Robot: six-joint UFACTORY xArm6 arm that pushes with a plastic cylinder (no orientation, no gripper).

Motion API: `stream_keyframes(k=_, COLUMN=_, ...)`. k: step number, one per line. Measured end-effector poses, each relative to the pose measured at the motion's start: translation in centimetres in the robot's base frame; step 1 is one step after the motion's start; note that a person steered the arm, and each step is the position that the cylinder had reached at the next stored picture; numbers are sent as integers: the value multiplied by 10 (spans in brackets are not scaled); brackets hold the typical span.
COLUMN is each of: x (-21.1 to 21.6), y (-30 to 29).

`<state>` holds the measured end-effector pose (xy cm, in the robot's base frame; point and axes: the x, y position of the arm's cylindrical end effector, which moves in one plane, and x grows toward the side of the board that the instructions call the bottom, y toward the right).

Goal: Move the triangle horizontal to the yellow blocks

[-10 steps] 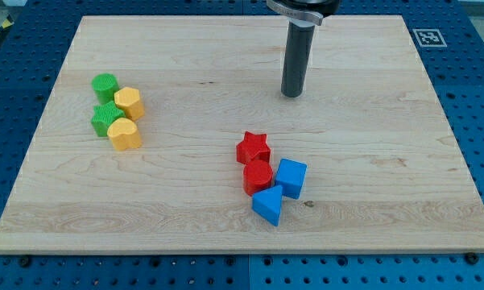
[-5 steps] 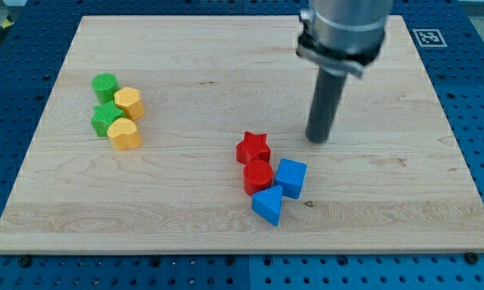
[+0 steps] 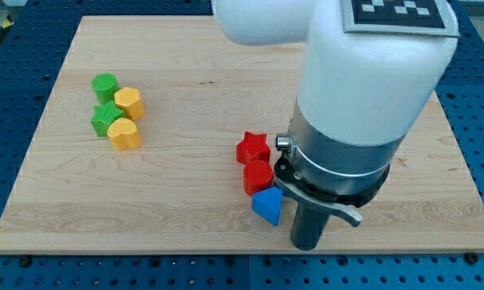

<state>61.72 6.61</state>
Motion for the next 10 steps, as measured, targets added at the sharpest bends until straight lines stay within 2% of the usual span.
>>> stream_keyframes(k=1, x=-16, y=-21)
stream_keyframes(k=6, x=-21, y=-95)
stream_keyframes(k=10, x=-91, y=-51)
